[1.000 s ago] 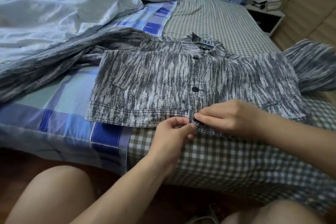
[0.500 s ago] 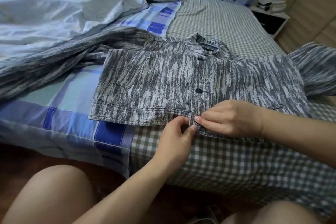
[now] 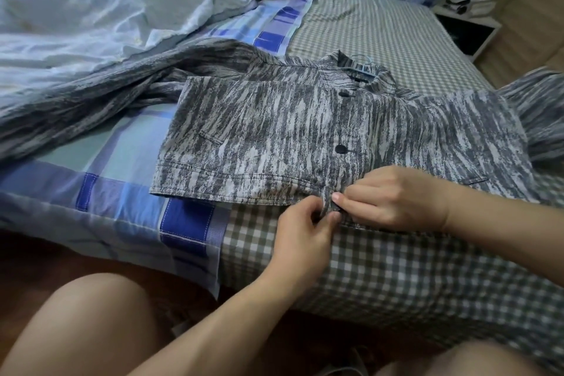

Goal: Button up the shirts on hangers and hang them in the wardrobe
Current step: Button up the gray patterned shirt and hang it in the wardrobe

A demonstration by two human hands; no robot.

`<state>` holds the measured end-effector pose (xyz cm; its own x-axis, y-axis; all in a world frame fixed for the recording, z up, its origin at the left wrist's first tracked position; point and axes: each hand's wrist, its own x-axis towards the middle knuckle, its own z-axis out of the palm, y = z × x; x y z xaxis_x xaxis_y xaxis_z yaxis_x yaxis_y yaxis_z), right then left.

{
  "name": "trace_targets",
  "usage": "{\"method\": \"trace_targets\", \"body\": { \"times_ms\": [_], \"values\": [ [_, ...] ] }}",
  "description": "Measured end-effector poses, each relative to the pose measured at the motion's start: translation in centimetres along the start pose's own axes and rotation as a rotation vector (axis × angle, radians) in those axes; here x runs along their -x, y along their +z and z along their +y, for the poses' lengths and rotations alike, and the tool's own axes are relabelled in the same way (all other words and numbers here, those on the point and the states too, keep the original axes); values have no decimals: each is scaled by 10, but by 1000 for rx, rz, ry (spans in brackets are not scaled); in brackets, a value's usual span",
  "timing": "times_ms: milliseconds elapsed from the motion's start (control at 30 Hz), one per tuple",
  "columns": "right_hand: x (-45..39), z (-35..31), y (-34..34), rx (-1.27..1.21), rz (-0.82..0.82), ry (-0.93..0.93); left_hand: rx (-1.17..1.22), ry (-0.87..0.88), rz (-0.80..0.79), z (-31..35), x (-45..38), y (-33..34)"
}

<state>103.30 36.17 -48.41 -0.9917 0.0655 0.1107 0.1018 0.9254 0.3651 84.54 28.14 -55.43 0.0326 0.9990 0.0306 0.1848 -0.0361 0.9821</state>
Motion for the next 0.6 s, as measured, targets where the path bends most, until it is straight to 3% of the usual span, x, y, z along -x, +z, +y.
{"method": "trace_targets", "body": {
  "times_ms": [133, 333, 433, 533, 600],
  "values": [
    [3, -3, 6, -22, 17, 49, -113, 56, 101, -5, -3, 4],
    [-2, -16, 12, -17, 101, 218, 445, -238, 281, -2, 3, 16],
    [4, -34, 12, -135, 102, 436, 659, -307, 256, 2, -1, 15],
    [22, -60, 9, -239, -58, 629, 572, -298, 199, 9, 3, 10],
    [36, -69, 3, -190, -165, 709, 367, -226, 121, 15, 13, 4]
  ]
}}
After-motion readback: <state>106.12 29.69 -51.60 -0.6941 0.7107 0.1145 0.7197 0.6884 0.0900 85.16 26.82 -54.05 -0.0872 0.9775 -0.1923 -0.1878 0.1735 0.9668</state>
